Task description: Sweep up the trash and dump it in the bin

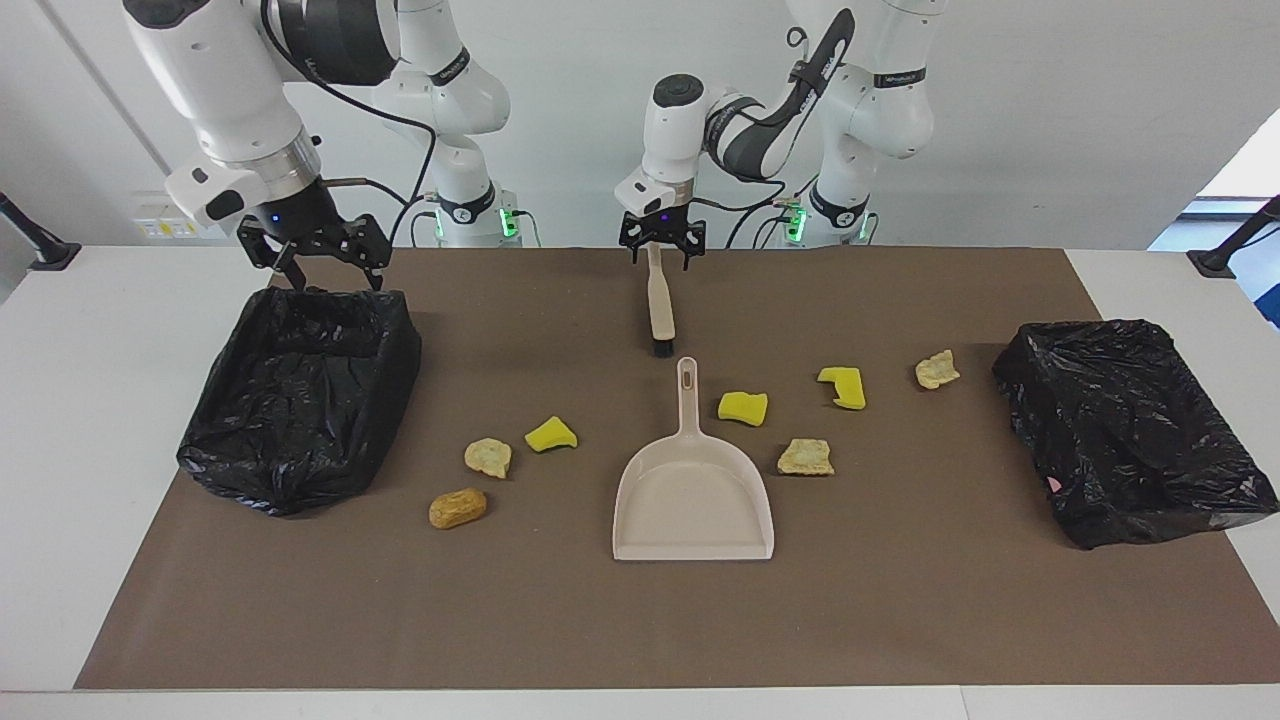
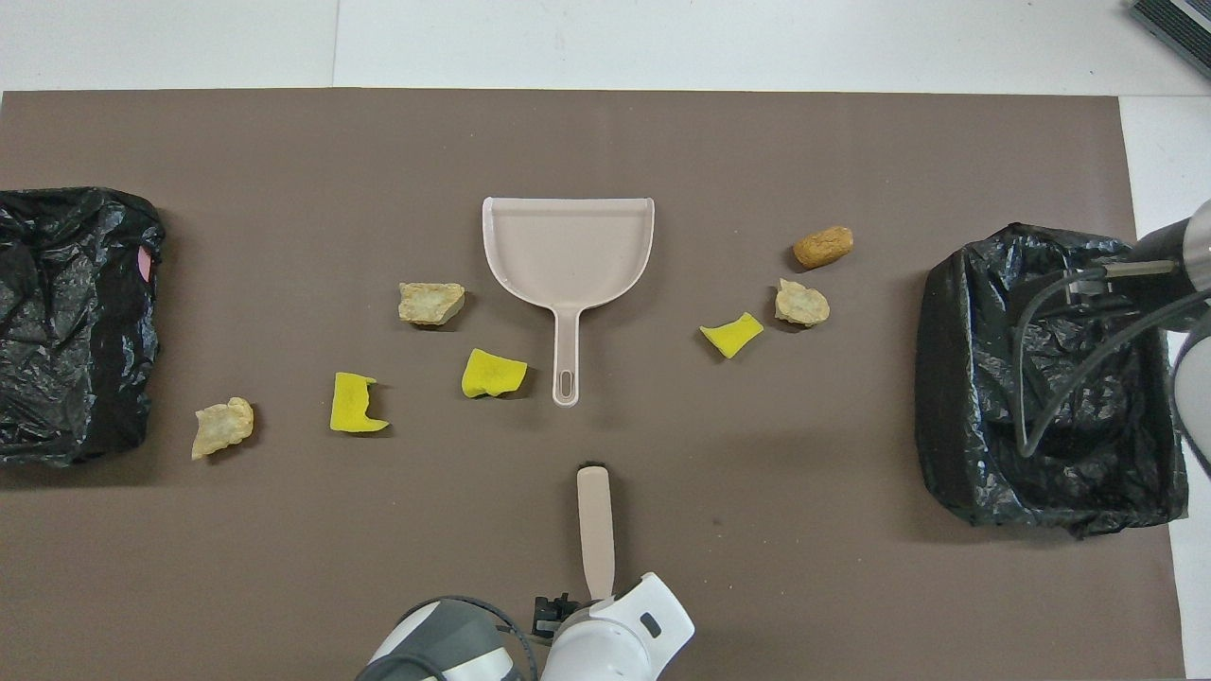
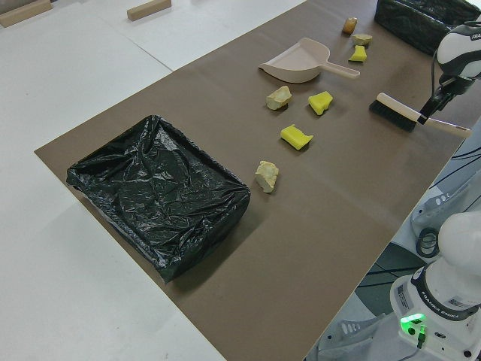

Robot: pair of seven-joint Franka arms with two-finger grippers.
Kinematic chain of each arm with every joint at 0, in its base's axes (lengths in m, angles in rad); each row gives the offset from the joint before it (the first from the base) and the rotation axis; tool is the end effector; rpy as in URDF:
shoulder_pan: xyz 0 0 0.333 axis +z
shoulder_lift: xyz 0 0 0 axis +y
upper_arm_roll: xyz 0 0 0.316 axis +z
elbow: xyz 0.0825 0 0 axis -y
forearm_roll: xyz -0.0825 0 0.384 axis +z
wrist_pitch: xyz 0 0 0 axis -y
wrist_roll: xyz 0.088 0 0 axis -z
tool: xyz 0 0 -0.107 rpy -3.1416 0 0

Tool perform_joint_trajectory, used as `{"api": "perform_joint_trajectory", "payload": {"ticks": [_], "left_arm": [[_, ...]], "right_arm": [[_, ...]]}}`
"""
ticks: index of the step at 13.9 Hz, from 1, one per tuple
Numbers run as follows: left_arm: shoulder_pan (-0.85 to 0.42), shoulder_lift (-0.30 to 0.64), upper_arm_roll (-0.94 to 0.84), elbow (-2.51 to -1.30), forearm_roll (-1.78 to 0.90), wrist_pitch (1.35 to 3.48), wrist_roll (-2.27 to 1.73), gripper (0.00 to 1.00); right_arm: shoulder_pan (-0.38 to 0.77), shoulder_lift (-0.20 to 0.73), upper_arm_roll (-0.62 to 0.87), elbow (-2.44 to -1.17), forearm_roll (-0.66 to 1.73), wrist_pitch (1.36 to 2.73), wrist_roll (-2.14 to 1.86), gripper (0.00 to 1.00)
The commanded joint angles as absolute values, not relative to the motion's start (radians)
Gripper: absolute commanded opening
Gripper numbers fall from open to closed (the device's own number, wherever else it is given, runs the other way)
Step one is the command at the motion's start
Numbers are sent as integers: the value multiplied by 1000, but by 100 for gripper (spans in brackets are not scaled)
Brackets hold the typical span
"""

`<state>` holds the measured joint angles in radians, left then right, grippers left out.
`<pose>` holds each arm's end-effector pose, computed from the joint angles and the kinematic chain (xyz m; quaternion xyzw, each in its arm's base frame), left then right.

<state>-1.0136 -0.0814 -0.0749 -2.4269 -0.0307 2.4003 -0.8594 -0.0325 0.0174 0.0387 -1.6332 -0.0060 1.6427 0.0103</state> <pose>0.2236 -0.4274 0.3429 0.9943 -0.1032 0.0090 0.0269 0.5645 0.0027 0.5915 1.0000 -0.0018 -0.0039 0.0027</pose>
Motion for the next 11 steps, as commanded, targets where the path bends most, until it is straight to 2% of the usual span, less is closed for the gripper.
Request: {"api": "perform_joint_trajectory", "payload": {"ticks": [1,5,6,9,11], "left_arm": [[-1071,-19,-54,-2437,-35,2480,-896,100],[-1071,-43,-54,-2428,-35,2413,-925,98],[-1074,-54,-54,-2430,-35,2387,-931,93],[-1074,-89,-54,-2425,-35,2338,-943,86],[-1078,-94,-55,-2427,-35,2338,-979,76]], "right_arm": [[-31,46,92,-1640,14,1704,105,100],[83,95,97,-1643,14,1781,372,100],[89,103,97,-1647,15,1796,373,100],[110,132,100,-1644,29,1841,341,100],[155,162,101,-1640,29,1841,344,100]]}}
